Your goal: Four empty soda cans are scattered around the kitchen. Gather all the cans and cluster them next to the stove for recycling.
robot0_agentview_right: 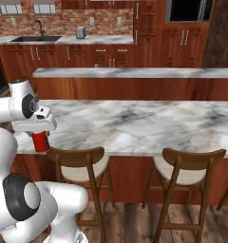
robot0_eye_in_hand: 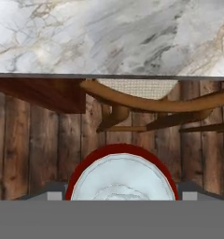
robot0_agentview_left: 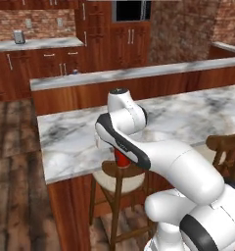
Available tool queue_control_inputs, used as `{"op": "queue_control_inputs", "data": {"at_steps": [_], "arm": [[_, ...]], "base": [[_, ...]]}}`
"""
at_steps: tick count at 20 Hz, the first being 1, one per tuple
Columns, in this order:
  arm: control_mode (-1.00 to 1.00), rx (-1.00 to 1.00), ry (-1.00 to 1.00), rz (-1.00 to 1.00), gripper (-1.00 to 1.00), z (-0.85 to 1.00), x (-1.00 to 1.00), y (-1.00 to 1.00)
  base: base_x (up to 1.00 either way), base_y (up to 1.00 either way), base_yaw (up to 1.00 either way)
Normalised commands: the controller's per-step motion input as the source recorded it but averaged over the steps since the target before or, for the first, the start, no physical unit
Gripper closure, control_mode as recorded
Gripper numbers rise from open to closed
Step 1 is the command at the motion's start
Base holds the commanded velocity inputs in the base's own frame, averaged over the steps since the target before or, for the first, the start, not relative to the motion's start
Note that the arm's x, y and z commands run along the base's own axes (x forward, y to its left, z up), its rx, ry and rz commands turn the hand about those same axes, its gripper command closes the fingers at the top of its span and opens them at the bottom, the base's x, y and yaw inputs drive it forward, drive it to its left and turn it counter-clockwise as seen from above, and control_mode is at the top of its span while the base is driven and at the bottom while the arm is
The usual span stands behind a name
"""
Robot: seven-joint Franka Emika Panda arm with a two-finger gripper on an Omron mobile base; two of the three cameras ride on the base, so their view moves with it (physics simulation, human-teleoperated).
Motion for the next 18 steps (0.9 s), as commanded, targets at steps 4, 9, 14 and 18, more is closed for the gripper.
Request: {"op": "queue_control_inputs", "data": {"at_steps": [4, 9, 14, 18], "arm": [[1.0, 0.0, 0.0, 0.0, 1.0, 0.0, 0.0, 0.0], [1.0, 0.0, 0.0, 0.0, 1.0, 0.0, 0.0, 0.0], [1.0, 0.0, 0.0, 0.0, 1.0, 0.0, 0.0, 0.0], [1.0, 0.0, 0.0, 0.0, 1.0, 0.0, 0.0, 0.0]], "base": [[0.14, 0.9, -0.13], [0.18, 0.8, -0.17], [0.16, 0.77, -0.18], [0.09, 0.8, -0.17]]}}
